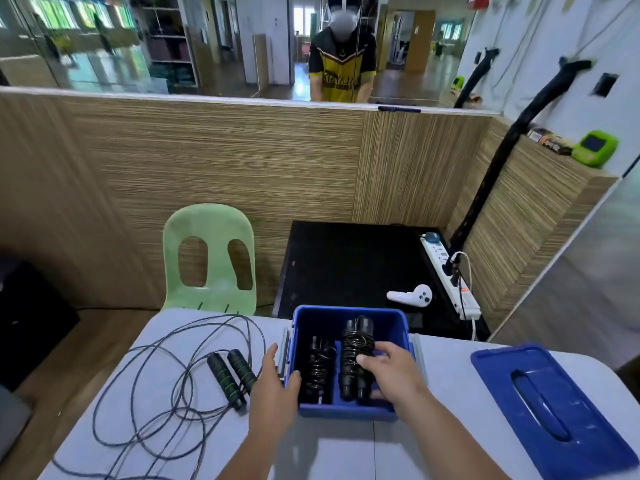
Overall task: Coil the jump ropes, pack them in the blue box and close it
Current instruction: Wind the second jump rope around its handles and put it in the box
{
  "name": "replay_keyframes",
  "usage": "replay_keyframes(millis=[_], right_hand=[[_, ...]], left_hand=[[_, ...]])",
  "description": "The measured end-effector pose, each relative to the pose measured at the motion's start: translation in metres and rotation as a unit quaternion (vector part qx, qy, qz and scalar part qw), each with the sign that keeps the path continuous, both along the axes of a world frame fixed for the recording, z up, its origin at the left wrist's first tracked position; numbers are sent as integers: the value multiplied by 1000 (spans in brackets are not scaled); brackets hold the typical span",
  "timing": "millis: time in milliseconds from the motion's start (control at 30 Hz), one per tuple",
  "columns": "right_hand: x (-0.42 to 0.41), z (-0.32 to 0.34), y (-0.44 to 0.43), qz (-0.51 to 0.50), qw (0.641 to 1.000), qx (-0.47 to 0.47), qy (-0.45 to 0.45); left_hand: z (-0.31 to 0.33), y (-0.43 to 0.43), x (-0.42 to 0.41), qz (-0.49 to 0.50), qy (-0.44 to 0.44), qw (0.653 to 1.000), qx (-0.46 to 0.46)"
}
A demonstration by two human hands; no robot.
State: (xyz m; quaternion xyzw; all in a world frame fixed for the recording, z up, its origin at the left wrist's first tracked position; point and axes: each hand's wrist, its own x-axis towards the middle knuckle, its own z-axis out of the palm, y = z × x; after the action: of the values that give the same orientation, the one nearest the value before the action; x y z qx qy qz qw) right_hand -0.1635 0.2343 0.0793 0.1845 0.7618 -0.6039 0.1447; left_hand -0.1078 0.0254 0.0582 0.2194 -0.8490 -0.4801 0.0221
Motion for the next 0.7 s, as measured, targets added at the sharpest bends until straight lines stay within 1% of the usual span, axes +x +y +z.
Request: replay_keyframes(millis=[100, 233, 433, 700], right_hand=[[-6, -1, -4, 14, 998, 54, -12], [-11, -13, -9, 23, 995, 91, -43], [-14, -34, -12, -6, 993, 69, -96], [-16, -55, -14, 3, 991, 68, -116]], left_hand=[[-3, 0, 8, 0, 9, 1000, 5], [-5, 1, 18, 4, 22, 1000, 18], [-2, 3, 28, 12, 27, 999, 27], [0, 2, 31, 4, 28, 999, 28]])
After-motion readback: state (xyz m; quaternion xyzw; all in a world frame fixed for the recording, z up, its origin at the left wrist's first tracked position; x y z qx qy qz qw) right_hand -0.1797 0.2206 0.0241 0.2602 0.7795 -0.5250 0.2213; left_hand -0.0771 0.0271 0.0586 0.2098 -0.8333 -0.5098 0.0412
